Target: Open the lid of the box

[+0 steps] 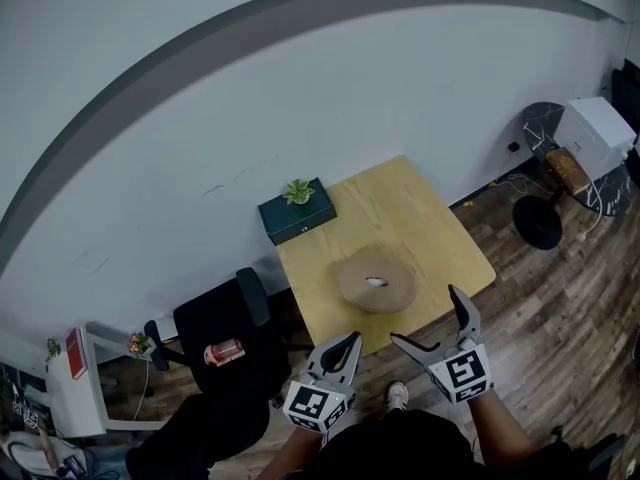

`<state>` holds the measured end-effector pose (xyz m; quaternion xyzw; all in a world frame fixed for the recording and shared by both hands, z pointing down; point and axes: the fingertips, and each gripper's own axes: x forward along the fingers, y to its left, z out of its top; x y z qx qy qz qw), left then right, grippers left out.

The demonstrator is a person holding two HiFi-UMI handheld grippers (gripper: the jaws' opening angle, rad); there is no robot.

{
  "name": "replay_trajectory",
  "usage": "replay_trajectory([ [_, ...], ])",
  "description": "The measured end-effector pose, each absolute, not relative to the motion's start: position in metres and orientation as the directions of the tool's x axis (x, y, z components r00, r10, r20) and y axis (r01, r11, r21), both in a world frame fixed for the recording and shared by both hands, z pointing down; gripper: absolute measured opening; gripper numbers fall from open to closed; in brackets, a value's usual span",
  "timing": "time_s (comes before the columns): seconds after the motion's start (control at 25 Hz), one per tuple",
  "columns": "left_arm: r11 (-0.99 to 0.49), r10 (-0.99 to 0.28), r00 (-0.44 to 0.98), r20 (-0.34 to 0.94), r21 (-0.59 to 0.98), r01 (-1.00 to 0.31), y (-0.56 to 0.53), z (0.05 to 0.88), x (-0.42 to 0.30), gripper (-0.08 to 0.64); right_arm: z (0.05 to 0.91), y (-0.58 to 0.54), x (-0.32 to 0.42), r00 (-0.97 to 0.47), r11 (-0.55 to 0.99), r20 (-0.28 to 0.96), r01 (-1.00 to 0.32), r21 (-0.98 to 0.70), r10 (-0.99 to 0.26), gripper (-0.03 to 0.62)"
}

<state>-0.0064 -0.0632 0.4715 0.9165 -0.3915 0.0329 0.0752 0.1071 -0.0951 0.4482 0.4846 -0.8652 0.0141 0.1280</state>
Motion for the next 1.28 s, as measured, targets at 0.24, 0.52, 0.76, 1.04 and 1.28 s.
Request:
replay_trajectory([
  [0.24, -0.609, -0.776, 0.62, 0.115, 0.118, -0.784, -0.089, 0.471, -0.015, 0.02, 0.455, -0.121, 0.094, -0.574, 0.609, 0.244, -0.787, 0.1, -0.782, 0.597],
  [0.52, -0.552, -0.813, 0.564, 0.149, 0.115, -0.826, -0.101, 0.479, -0.034, 0.02, 0.476, -0.145, 0.073, -0.63, 0.679, 0.315, -0.731, 0.07, -0.71, 0.598],
  [0.76, -0.52, -0.83, 0.537, 0.152, 0.138, -0.843, -0.125, 0.488, -0.054, 0.02, 0.503, -0.168, 0.044, -0.664, 0.743, 0.399, -0.666, 0.068, -0.632, 0.598],
  [1.04, -0.501, -0.841, 0.52, 0.15, 0.151, -0.852, -0.157, 0.495, -0.078, 0.02, 0.552, -0.183, 0.014, -0.656, 0.806, 0.558, -0.591, 0.04, -0.509, 0.598],
  [1.28, -0.475, -0.848, 0.503, 0.169, 0.181, -0.861, -0.173, 0.513, -0.096, 0.02, 0.597, -0.195, 0.008, -0.594, 0.817, 0.676, -0.576, 0.021, -0.436, 0.587],
])
